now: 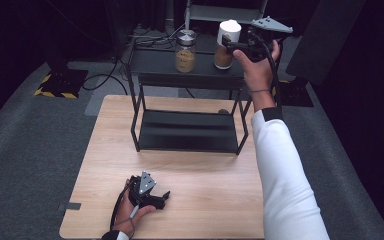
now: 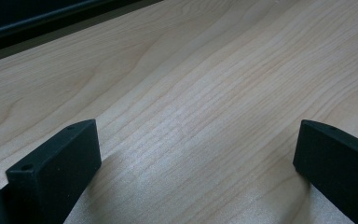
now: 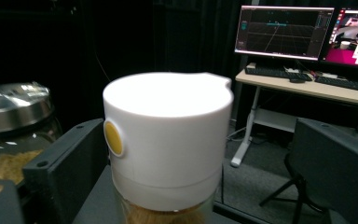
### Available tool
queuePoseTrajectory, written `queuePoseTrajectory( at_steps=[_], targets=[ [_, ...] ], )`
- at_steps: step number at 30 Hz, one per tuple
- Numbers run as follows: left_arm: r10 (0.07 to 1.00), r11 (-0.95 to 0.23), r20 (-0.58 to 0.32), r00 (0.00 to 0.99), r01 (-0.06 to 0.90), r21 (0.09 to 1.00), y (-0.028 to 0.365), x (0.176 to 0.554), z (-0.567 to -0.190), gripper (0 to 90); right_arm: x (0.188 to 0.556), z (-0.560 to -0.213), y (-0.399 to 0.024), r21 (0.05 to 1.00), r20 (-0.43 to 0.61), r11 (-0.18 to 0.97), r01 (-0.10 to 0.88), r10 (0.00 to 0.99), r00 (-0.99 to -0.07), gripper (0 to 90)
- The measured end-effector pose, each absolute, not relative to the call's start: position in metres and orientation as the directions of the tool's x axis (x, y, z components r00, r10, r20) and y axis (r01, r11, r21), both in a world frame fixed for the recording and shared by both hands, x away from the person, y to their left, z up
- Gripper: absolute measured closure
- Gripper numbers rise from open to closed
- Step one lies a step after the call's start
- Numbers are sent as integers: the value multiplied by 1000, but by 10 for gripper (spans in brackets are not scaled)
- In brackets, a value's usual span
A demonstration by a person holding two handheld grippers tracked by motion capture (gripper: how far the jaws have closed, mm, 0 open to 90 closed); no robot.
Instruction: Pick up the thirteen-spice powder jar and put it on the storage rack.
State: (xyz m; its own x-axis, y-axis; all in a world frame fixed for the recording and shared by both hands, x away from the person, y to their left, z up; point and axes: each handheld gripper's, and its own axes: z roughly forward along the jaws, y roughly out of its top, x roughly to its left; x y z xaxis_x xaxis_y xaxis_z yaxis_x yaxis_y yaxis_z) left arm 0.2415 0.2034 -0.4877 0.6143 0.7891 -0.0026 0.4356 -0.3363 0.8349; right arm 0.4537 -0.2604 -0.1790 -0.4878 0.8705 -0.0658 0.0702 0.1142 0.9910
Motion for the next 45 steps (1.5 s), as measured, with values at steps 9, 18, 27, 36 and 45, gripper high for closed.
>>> queuePoseTrajectory(
  at_steps=[9,18,27,36,45],
  targets=[
    [789,-336,-3,614,436,835,203,241,-488,4,423,-185,-290,996,-39,74,46,852,-522,39],
    [789,-336,-3,614,436,835,203,241,-488,4,385,-204,-318,997,-53,78,23,834,-549,39],
    [789,-336,-3,614,436,835,203,241,-488,4,354,-236,-342,996,-35,74,44,811,-584,38],
    [789,-336,-3,614,436,835,203,241,-488,4,331,-265,-347,993,-73,116,34,802,-593,36],
    [789,-336,-3,614,436,835,203,242,-488,4,315,-295,-346,986,-116,165,26,788,-605,36]
  ],
)
